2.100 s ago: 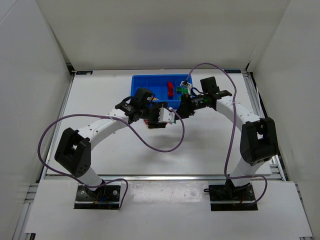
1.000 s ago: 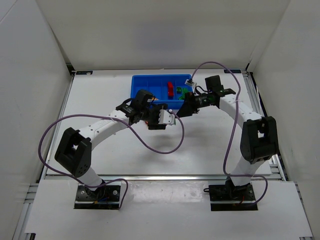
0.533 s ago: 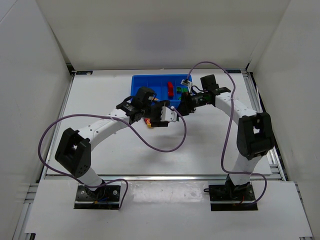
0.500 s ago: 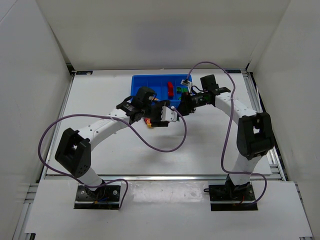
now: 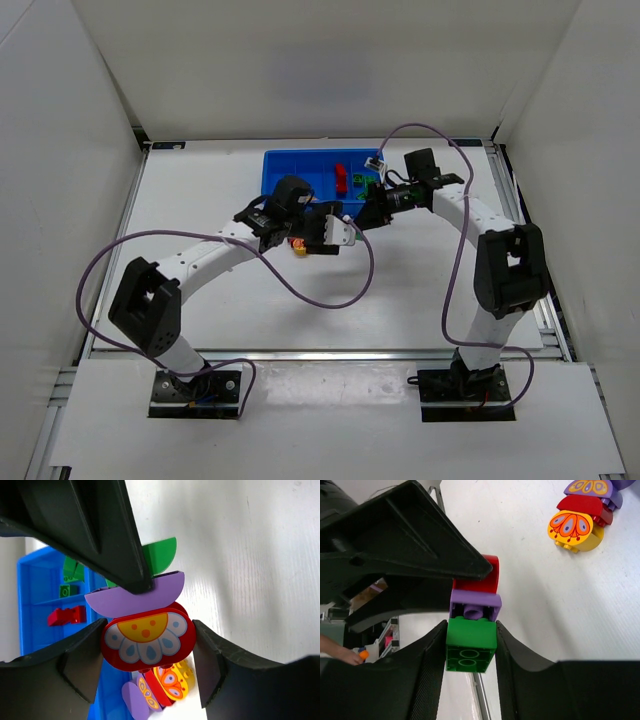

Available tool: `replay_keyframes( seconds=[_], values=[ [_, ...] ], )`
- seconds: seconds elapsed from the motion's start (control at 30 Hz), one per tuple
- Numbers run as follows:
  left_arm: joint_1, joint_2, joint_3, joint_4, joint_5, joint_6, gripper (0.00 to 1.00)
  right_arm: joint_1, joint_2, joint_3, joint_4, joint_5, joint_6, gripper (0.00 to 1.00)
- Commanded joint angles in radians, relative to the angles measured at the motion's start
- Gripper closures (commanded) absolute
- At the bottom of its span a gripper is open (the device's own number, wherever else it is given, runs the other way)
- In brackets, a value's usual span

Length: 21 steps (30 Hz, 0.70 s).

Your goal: Sort the legos into containers by color

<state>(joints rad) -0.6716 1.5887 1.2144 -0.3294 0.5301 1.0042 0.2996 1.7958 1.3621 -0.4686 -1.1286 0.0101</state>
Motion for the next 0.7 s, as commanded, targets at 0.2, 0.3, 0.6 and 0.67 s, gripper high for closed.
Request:
replay_keyframes(
  seconds=[0.2,0.3,0.6,0.67],
  values=[
    [0.017,-0.148,-0.165,0.006,-0.053,-0.052,0.59,-0.197,-0.070,0.012,-0.172,-0.120,-0.177,1.00],
    [0.020,-0.171,-0.187,0.009,-0.064,-0.079,0.59,-0.215,-0.078,0.002,-0.194,-0.119,-0.200,1.00],
    [0.032,-0.180,-0.142,0.043,-0.104,-0.177,0.59,-0.202,-0.128,-0.034,-0.134,-0.008,-0.205,1.00],
    [0.047,-0.182,-0.121,0.046,-0.123,-0.246,0.59,-0.194,-0.142,-0.032,-0.058,0.038,-0.179,1.00]
  ],
)
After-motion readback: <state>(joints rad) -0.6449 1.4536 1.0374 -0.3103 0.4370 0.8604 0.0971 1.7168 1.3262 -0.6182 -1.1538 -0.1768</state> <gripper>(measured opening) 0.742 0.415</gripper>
